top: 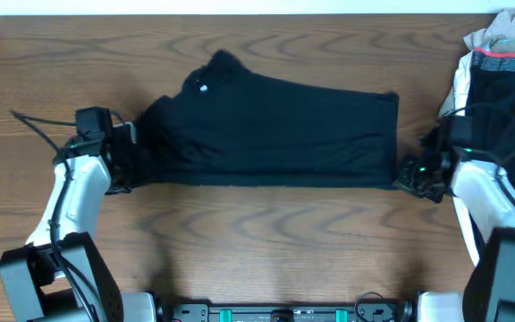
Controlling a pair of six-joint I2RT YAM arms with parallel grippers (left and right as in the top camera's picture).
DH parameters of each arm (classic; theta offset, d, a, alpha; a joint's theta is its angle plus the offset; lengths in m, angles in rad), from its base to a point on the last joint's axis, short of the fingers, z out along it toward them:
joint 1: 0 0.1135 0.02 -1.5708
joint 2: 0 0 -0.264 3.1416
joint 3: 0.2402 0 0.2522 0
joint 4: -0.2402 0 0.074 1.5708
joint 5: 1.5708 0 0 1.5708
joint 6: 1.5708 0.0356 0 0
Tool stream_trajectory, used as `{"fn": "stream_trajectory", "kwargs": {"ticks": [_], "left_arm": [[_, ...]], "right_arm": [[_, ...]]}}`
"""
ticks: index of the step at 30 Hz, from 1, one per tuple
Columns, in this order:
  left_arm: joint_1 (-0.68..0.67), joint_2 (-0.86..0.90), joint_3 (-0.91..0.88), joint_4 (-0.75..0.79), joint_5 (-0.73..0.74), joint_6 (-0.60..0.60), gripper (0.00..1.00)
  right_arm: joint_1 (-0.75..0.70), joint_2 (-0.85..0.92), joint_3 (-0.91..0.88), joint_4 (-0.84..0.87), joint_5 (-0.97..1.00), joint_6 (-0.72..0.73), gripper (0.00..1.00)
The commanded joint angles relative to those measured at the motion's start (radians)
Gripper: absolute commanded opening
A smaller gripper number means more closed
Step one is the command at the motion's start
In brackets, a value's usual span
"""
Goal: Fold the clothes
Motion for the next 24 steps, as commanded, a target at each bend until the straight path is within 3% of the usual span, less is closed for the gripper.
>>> {"fn": "stream_trajectory", "kwargs": {"ticks": [1, 6, 7, 9, 11, 17, 24], "left_arm": [[0.021, -0.021, 0.024, -0.015, -0.013, -0.016, 0.06], [0.021, -0.041, 0.024, -0.076, -0.010, -0.016, 0.08], [0.021, -0.044, 0.024, -0.089, -0.010, -0.016, 0.13], [0.021, -0.051, 0.024, -0.109, -0.010, -0.016, 0.37], [0.021, -0.058, 0.024, -0.124, -0.010, -0.016, 0.46], [0.021, -0.098, 0.035, -0.127, -0.010, -0.021, 0.49], [0.021, -0.158, 0.104, -0.131, 0.091, -0.035, 0.50]], "right_arm": [[-0.011, -0.018, 0.016, -0.019, 0.061, -0.004, 0.01], [-0.009, -0.018, 0.016, -0.061, 0.061, -0.004, 0.06], [-0.010, -0.018, 0.016, -0.069, 0.061, -0.004, 0.09], [-0.010, -0.018, 0.016, -0.087, 0.066, -0.004, 0.20], [-0.010, -0.019, 0.017, -0.096, 0.069, -0.004, 0.30], [-0.011, -0.019, 0.040, -0.108, 0.064, -0.004, 0.38], [-0.008, -0.019, 0.148, -0.100, -0.163, -0.092, 0.34]]}}
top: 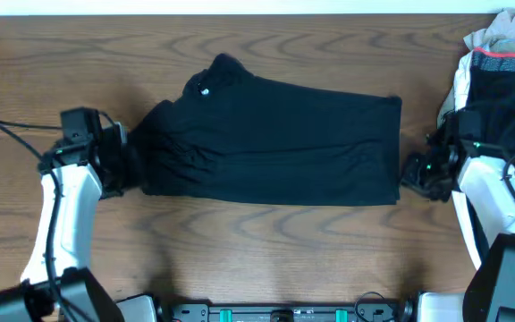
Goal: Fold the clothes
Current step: 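Release both grippers and move them to the shirt's top corners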
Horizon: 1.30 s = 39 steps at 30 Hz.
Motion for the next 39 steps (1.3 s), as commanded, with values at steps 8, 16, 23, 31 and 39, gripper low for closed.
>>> {"fn": "stream_trajectory", "kwargs": {"ticks": [8, 16, 23, 31, 39], "left_arm": [[-0.099, 0.013, 0.067, 0.053, 0.173, -0.011, 0.37], [-0.230, 0.090, 0.084, 0.183, 0.173, -0.013, 0.24], [-0.235, 0.152, 0.367, 0.155, 0.173, -0.039, 0.30], [-0.245, 0.402, 0.689, 0.090, 0.179, -0.027, 0.47], [-0.283, 0.657, 0.734, 0.188, 0.180, 0.065, 0.59]], "right_arm": [[0.051, -0.010, 0.182, 0.015, -0.248, -0.081, 0.35], [0.095, -0.010, 0.236, 0.023, -0.245, -0.098, 0.36], [0.097, 0.036, 0.362, 0.020, -0.247, -0.078, 0.40], [0.095, 0.283, 0.619, -0.020, -0.290, -0.069, 0.53], [0.095, 0.383, 0.718, -0.033, -0.282, -0.073, 0.68]]}}
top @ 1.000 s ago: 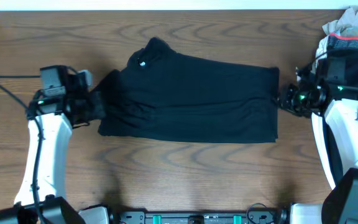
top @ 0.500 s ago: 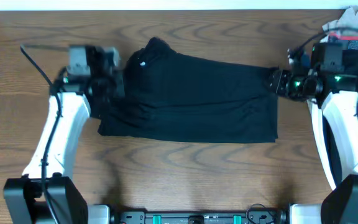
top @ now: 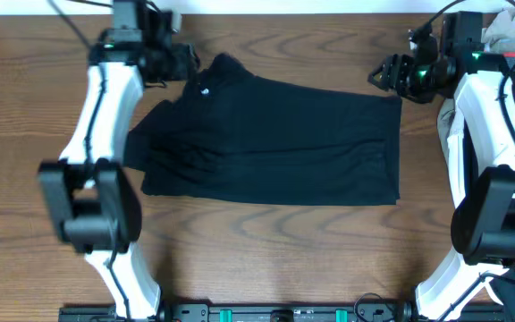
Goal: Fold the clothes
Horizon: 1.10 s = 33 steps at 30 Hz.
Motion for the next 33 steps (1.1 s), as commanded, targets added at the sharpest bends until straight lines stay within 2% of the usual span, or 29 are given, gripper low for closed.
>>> {"fn": "stream_trajectory", "kwargs": {"ticks": [1, 6, 10, 15, 25, 29, 33], "left_arm": [[-0.022, 0.089, 0.010, 0.034, 0.010, 0.065, 0.59], [-0.046, 0.178, 0.010, 0.086, 0.007, 0.144, 0.59], [-0.060, 0.210, 0.010, 0.108, -0.079, 0.163, 0.58], [-0.068, 0.230, 0.007, 0.108, -0.179, 0.183, 0.44], [-0.067, 0.230, 0.007, 0.111, -0.240, 0.240, 0.28], [-0.067, 0.229, 0.009, 0.109, -0.278, 0.242, 0.06], [-0.067, 0.200, 0.048, 0.052, -0.328, 0.208, 0.06]], "right_arm": [[0.003, 0.000, 0.035, -0.008, -0.010, -0.003, 0.69], [0.003, 0.000, 0.035, -0.048, 0.028, -0.002, 0.69], [0.003, 0.000, 0.035, -0.075, 0.062, -0.002, 0.69], [0.003, 0.000, 0.034, -0.074, 0.076, -0.002, 0.69], [0.003, 0.000, 0.034, -0.070, 0.076, -0.002, 0.67], [0.003, 0.000, 0.034, -0.068, 0.082, -0.002, 0.67], [0.003, 0.000, 0.034, -0.044, 0.157, -0.002, 0.67]]}}
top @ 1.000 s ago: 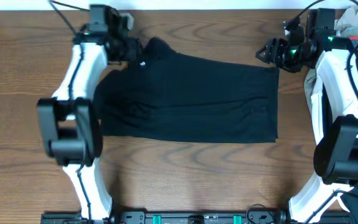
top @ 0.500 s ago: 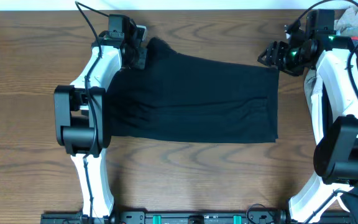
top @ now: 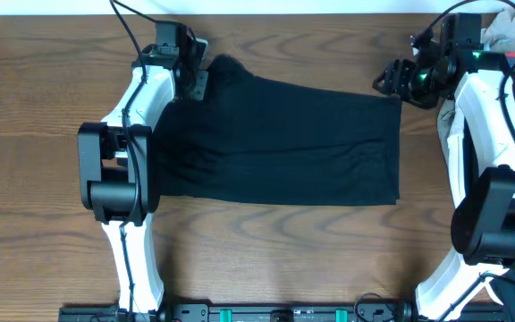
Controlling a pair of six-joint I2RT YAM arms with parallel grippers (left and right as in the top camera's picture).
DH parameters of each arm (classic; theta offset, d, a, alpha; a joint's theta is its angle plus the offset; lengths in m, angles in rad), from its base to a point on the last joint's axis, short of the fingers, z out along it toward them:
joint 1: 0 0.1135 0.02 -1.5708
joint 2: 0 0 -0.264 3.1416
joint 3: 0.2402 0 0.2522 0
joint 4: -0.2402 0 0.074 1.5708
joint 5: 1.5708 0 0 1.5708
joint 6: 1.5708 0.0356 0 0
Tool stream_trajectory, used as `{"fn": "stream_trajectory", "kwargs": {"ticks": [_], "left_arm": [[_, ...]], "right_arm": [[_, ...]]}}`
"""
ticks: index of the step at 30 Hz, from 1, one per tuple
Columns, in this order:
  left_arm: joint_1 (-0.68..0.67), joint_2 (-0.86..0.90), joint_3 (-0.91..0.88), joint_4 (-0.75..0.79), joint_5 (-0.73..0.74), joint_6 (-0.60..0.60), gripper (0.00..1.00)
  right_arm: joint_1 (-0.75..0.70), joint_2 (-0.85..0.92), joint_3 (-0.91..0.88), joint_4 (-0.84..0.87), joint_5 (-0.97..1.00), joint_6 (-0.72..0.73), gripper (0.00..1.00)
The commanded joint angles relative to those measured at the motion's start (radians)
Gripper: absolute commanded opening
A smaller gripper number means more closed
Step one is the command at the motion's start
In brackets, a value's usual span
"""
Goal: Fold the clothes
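Observation:
A black garment (top: pixel 275 139) lies spread flat across the middle of the wooden table (top: pixel 25 179). My left gripper (top: pixel 198 82) sits low at the garment's far left corner, over the cloth, and its jaws are hidden from above. My right gripper (top: pixel 386 80) is at the far right corner, just off the cloth's edge, fingers apart with nothing between them.
A pile of other clothes (top: pixel 499 54), black, white and red, lies at the table's far right, behind the right arm. The table's far edge (top: pixel 257 12) runs close behind both grippers.
My left gripper has moved right and nearer, from beside the garment's far left corner to on top of it. The right gripper has barely shifted. The garment lies as before.
Both grippers were first at the garment's near corners, left and right. Then the near edge lay closer to the front, grippers still at those corners. Later both arms were at the far corners, off the cloth. Now the left one is on its corner.

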Motion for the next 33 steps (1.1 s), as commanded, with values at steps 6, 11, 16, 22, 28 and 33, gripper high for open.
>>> {"fn": "stream_trajectory", "kwargs": {"ticks": [6, 11, 16, 22, 28, 33], "left_arm": [[0.001, -0.127, 0.080, -0.082, -0.065, -0.025, 0.06], [0.001, -0.182, 0.080, -0.122, -0.065, -0.024, 0.06], [0.001, -0.195, 0.080, -0.177, -0.065, -0.027, 0.06], [0.001, -0.202, 0.080, -0.211, -0.065, -0.040, 0.06], [0.001, -0.222, 0.080, -0.217, -0.066, -0.047, 0.06], [0.002, -0.243, 0.080, -0.217, -0.069, -0.051, 0.06]], "right_arm": [[-0.020, 0.031, 0.023, 0.097, 0.063, -0.002, 0.67], [-0.044, 0.111, 0.024, 0.169, 0.051, 0.002, 0.66], [-0.067, 0.212, 0.025, 0.267, 0.034, 0.002, 0.66], [-0.106, 0.311, 0.027, 0.311, 0.034, 0.024, 0.64], [-0.106, 0.371, 0.027, 0.349, -0.031, 0.024, 0.64], [-0.089, 0.386, 0.027, 0.353, -0.078, 0.023, 0.52]]}}
